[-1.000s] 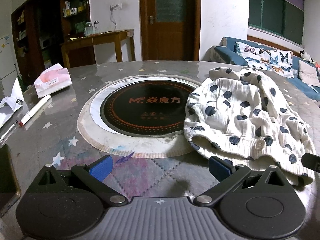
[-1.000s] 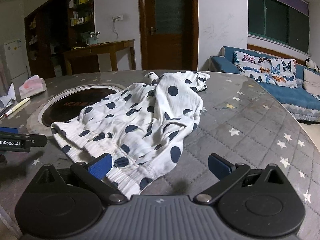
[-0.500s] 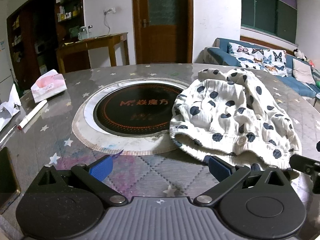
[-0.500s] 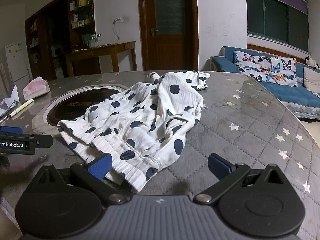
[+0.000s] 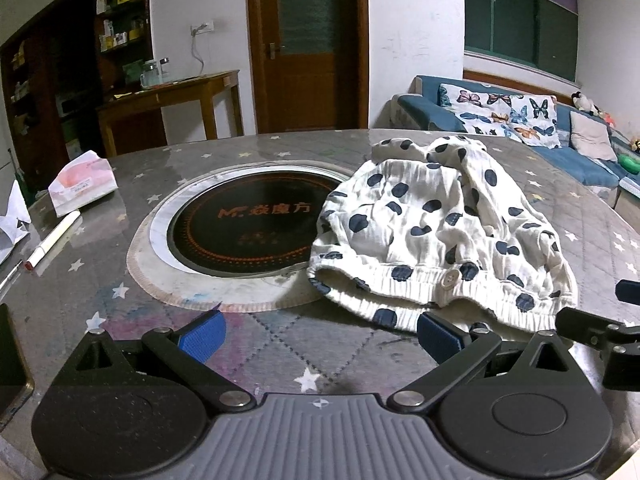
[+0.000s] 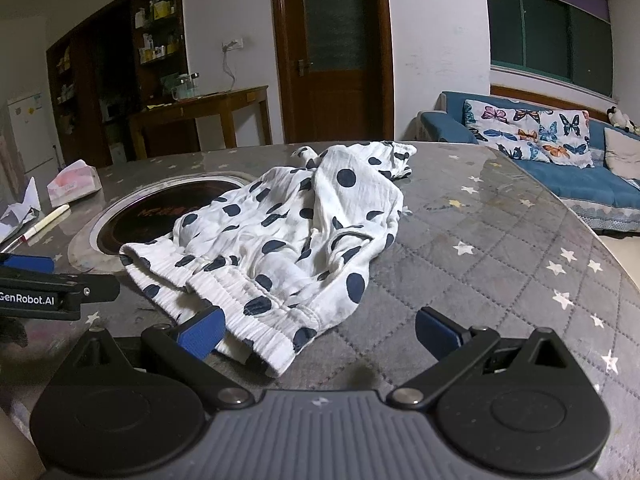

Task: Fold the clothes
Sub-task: 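Move both grippers toward the crumpled white polka-dot pants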

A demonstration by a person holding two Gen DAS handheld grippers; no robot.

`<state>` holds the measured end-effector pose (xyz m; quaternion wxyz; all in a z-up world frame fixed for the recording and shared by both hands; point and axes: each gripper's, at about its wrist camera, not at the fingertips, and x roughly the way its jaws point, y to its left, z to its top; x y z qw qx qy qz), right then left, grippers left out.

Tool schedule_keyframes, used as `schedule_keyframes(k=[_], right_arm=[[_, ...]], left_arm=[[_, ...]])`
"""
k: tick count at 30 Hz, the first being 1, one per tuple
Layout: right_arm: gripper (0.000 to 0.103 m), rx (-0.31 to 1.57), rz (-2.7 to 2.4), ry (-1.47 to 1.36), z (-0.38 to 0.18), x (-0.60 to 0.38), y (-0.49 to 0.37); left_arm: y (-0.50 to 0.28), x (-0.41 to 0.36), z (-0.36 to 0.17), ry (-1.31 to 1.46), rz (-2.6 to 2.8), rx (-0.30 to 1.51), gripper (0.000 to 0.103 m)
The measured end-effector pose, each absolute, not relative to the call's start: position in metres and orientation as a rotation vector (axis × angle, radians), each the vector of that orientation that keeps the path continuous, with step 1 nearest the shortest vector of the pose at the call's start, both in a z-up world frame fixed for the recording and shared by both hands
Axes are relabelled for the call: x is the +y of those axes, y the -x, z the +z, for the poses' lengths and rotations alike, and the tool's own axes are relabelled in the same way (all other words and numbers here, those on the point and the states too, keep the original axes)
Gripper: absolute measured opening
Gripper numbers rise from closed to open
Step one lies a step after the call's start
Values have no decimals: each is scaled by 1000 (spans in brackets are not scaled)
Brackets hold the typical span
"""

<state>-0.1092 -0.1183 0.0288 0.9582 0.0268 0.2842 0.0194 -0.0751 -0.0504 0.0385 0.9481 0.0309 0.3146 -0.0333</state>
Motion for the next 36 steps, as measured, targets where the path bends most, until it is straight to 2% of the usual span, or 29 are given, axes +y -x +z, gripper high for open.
schedule_keyframes(k=[36], right_arm=[[103, 592, 49, -50, 31, -115, 87]], left_arm=[[48, -69, 41, -101, -121, 649, 103]])
